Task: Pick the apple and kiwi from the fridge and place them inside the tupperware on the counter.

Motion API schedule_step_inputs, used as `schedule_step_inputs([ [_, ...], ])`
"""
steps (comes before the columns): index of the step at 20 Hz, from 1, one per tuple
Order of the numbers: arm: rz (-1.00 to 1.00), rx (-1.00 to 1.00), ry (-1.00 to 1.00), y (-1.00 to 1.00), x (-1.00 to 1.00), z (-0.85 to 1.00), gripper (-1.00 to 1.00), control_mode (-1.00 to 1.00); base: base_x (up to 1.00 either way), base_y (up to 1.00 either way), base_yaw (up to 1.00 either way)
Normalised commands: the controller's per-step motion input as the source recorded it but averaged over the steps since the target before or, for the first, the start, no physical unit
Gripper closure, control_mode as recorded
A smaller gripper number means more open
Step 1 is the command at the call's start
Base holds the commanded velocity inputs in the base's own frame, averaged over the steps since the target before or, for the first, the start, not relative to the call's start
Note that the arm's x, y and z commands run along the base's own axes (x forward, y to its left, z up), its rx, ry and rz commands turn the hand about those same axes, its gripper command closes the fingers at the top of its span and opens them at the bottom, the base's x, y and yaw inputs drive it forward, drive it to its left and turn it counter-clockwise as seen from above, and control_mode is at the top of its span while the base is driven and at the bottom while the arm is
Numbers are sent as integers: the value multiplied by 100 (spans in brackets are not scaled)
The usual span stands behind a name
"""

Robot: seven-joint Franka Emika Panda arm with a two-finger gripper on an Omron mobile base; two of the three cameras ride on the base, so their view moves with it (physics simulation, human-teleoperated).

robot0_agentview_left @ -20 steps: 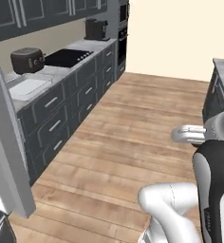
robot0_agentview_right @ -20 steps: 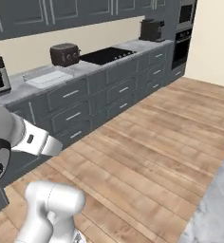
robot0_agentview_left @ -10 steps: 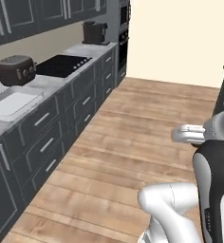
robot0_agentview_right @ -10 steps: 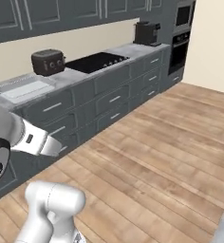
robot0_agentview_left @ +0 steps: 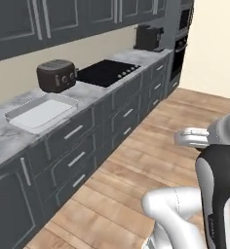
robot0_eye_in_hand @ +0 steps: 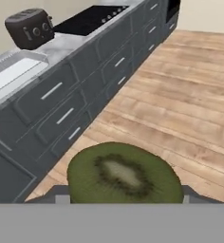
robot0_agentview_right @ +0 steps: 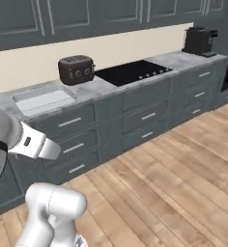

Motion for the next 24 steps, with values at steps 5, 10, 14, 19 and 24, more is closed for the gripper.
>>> schedule_step_inputs([
  [5,0,0,0,0,0,0,100,100,100,2,78],
  [10,0,0,0,0,0,0,100,100,100,-1,82],
  [14,0,0,0,0,0,0,100,100,100,-14,66],
  [19,0,0,0,0,0,0,100,100,78,-50,21],
  [24,0,0,0,0,0,0,100,100,70,-47,4],
])
